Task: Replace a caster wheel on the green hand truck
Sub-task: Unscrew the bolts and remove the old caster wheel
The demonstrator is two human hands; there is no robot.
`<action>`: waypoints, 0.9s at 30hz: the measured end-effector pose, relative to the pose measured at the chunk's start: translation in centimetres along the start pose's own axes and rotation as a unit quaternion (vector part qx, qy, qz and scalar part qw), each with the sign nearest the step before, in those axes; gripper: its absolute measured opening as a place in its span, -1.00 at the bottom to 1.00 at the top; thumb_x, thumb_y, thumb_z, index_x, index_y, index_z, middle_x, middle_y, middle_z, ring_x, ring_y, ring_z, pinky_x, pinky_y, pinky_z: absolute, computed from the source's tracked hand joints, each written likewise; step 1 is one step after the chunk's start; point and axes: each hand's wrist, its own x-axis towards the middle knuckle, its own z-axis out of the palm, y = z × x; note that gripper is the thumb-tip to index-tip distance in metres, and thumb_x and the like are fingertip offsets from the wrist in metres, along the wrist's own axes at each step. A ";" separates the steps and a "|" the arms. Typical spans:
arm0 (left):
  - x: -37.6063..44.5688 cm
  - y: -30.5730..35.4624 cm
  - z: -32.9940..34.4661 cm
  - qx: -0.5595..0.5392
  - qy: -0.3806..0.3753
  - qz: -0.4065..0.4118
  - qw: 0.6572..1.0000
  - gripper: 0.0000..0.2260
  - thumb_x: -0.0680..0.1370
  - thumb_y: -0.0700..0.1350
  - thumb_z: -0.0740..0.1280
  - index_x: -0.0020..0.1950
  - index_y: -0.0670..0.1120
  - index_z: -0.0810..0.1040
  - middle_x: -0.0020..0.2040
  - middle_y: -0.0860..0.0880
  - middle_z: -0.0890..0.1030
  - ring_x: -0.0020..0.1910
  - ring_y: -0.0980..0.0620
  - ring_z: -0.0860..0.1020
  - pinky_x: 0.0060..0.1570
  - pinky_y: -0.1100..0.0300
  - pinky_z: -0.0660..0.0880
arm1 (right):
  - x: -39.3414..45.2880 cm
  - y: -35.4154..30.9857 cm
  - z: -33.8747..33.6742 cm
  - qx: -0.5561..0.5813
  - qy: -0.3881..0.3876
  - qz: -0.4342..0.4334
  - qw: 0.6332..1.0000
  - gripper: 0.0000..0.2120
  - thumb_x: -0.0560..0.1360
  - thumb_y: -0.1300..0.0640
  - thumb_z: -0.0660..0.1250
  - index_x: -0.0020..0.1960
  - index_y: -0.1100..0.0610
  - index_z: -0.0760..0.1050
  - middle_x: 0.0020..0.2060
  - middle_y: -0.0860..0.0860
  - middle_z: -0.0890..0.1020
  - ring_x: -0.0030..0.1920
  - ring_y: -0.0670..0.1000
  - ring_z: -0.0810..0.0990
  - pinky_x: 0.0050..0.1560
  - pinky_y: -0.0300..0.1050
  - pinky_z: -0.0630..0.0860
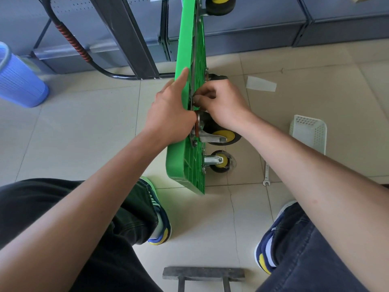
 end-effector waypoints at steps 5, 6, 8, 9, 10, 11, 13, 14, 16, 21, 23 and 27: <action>-0.1 0.0 0.0 -0.005 -0.001 0.002 1.000 -0.15 0.42 -0.31 0.30 0.64 0.15 0.11 0.50 0.00 0.38 0.17 -0.10 0.54 -0.01 -0.06 0.60 | 0.0 0.0 0.0 0.011 0.006 0.003 1.000 -0.96 0.54 0.14 0.47 -0.04 0.02 0.65 -0.21 -0.14 0.64 -0.16 -0.16 0.61 -0.24 -0.31 0.40; -0.1 0.0 0.0 -0.006 -0.001 0.002 1.000 -0.15 0.42 -0.31 0.30 0.64 0.15 0.11 0.51 0.00 0.38 0.18 -0.09 0.54 -0.01 -0.06 0.60 | 0.0 0.0 -0.1 0.010 0.008 0.001 1.000 -0.94 0.54 0.15 0.47 -0.04 0.00 0.63 -0.22 -0.17 0.63 -0.17 -0.17 0.60 -0.24 -0.31 0.40; -0.1 0.0 0.0 -0.008 -0.002 0.003 1.000 -0.15 0.42 -0.31 0.30 0.64 0.15 0.11 0.51 0.00 0.38 0.16 -0.09 0.55 -0.04 -0.05 0.61 | 0.0 0.1 -0.2 0.009 0.010 0.000 1.000 -0.93 0.54 0.15 0.47 -0.03 0.00 0.63 -0.22 -0.19 0.62 -0.16 -0.21 0.59 -0.22 -0.34 0.40; 0.0 -0.1 0.0 -0.010 -0.002 0.005 1.000 -0.15 0.41 -0.31 0.30 0.64 0.14 0.11 0.51 0.00 0.38 0.13 -0.10 0.57 -0.09 -0.03 0.61 | 0.0 0.1 -0.2 0.009 0.011 0.001 1.000 -0.94 0.54 0.15 0.47 -0.03 0.01 0.63 -0.21 -0.19 0.62 -0.16 -0.21 0.59 -0.22 -0.36 0.40; 0.0 -0.1 0.0 -0.012 -0.003 0.007 1.000 -0.15 0.41 -0.31 0.30 0.64 0.14 0.11 0.51 -0.01 0.38 0.09 -0.11 0.58 -0.15 0.00 0.60 | 0.0 0.1 -0.3 0.011 0.013 0.002 1.000 -0.94 0.54 0.15 0.47 -0.02 0.01 0.63 -0.21 -0.18 0.62 -0.15 -0.20 0.60 -0.22 -0.37 0.40; 0.0 -0.2 0.1 -0.015 -0.004 0.010 1.000 -0.15 0.41 -0.31 0.30 0.64 0.14 0.11 0.51 -0.01 0.38 0.06 -0.12 0.59 -0.19 0.03 0.58 | -0.1 0.1 -0.4 0.013 0.015 0.002 1.000 -0.95 0.54 0.15 0.47 -0.02 0.02 0.64 -0.20 -0.16 0.63 -0.15 -0.18 0.61 -0.22 -0.36 0.41; 0.1 -0.3 0.1 -0.018 -0.003 0.012 1.000 -0.15 0.41 -0.29 0.31 0.64 0.14 0.11 0.52 0.00 0.37 0.11 -0.12 0.58 -0.16 0.04 0.57 | 0.0 0.2 -0.4 0.017 0.021 0.003 1.000 -0.95 0.54 0.15 0.48 -0.01 0.04 0.64 -0.17 -0.10 0.66 -0.13 -0.14 0.63 -0.20 -0.34 0.43; 0.1 -0.4 0.1 -0.016 -0.001 0.014 1.000 -0.15 0.42 -0.28 0.33 0.64 0.14 0.11 0.53 0.00 0.36 0.18 -0.11 0.56 -0.07 0.03 0.58 | 0.0 0.2 -0.5 0.018 0.023 0.003 1.000 -0.94 0.54 0.15 0.48 0.01 0.05 0.65 -0.16 -0.08 0.67 -0.12 -0.13 0.63 -0.19 -0.34 0.44; 0.2 -0.5 0.0 -0.007 -0.001 0.018 1.000 -0.15 0.43 -0.25 0.37 0.64 0.13 0.11 0.54 0.01 0.34 0.33 -0.07 0.48 0.11 0.06 0.54 | 0.0 0.2 -0.5 0.017 0.027 0.004 0.999 -0.92 0.54 0.15 0.48 0.03 0.05 0.64 -0.15 -0.08 0.67 -0.13 -0.15 0.62 -0.20 -0.36 0.43; 0.2 0.0 -0.6 0.061 0.016 0.062 0.996 -0.25 0.50 -0.11 0.44 0.63 0.05 0.17 0.60 -0.02 0.23 0.53 -0.06 0.27 0.37 0.06 0.34 | -0.4 0.3 -1.3 0.024 0.045 0.001 0.999 -0.90 0.53 0.19 0.48 -0.02 0.02 0.62 -0.18 -0.14 0.63 -0.17 -0.20 0.57 -0.17 -0.39 0.43; 0.2 0.3 -0.8 0.081 0.044 0.087 0.992 -0.32 0.52 -0.07 0.41 0.60 0.05 0.25 0.62 -0.04 0.19 0.55 -0.09 0.24 0.43 0.00 0.31 | -0.8 0.3 -1.9 0.022 0.055 0.001 0.998 -0.90 0.53 0.20 0.48 -0.03 0.02 0.62 -0.18 -0.14 0.64 -0.18 -0.19 0.57 -0.18 -0.43 0.44; -0.4 1.5 -0.3 0.090 0.065 0.120 0.987 -0.45 0.55 -0.04 0.37 0.54 0.06 0.37 0.60 -0.01 0.25 0.55 -0.08 0.23 0.44 -0.05 0.30 | -2.2 0.8 -3.5 0.024 0.084 0.018 0.996 -0.92 0.53 0.22 0.46 0.00 0.08 0.66 -0.18 -0.10 0.65 -0.19 -0.14 0.59 -0.23 -0.49 0.43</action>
